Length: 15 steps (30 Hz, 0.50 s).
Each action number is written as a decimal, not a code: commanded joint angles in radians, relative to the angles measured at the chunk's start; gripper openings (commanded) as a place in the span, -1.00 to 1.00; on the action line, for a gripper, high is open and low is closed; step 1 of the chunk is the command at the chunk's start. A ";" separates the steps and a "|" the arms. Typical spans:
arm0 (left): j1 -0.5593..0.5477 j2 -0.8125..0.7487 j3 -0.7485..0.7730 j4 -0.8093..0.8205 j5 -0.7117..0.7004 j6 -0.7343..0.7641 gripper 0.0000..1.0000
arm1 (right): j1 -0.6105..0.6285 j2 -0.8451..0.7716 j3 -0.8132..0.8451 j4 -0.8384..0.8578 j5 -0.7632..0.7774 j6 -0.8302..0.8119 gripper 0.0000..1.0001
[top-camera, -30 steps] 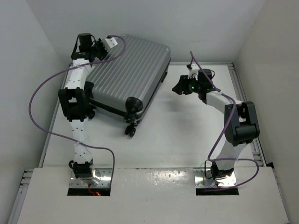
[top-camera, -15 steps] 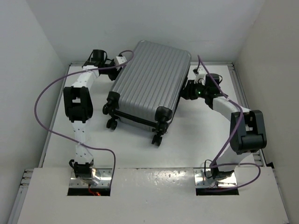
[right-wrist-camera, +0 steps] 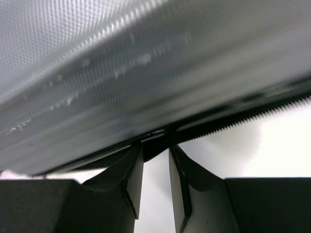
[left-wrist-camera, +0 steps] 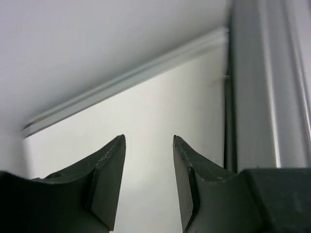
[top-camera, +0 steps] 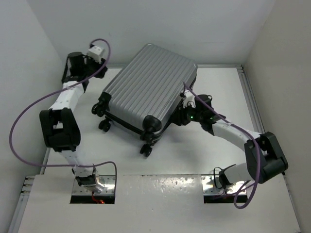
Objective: Pack the luggage
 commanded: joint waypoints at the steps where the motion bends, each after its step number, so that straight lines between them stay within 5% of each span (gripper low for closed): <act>1: 0.086 -0.158 -0.085 0.138 -0.096 -0.159 -0.01 | 0.112 0.078 0.013 0.055 -0.079 0.089 -0.43; 8: 0.322 -0.414 -0.312 0.180 0.031 -0.335 0.03 | 0.328 0.328 0.188 0.336 -0.030 0.214 -0.43; 15: 0.435 -0.578 -0.400 0.042 0.054 -0.357 0.06 | 0.483 0.600 0.663 0.374 -0.020 0.260 -0.29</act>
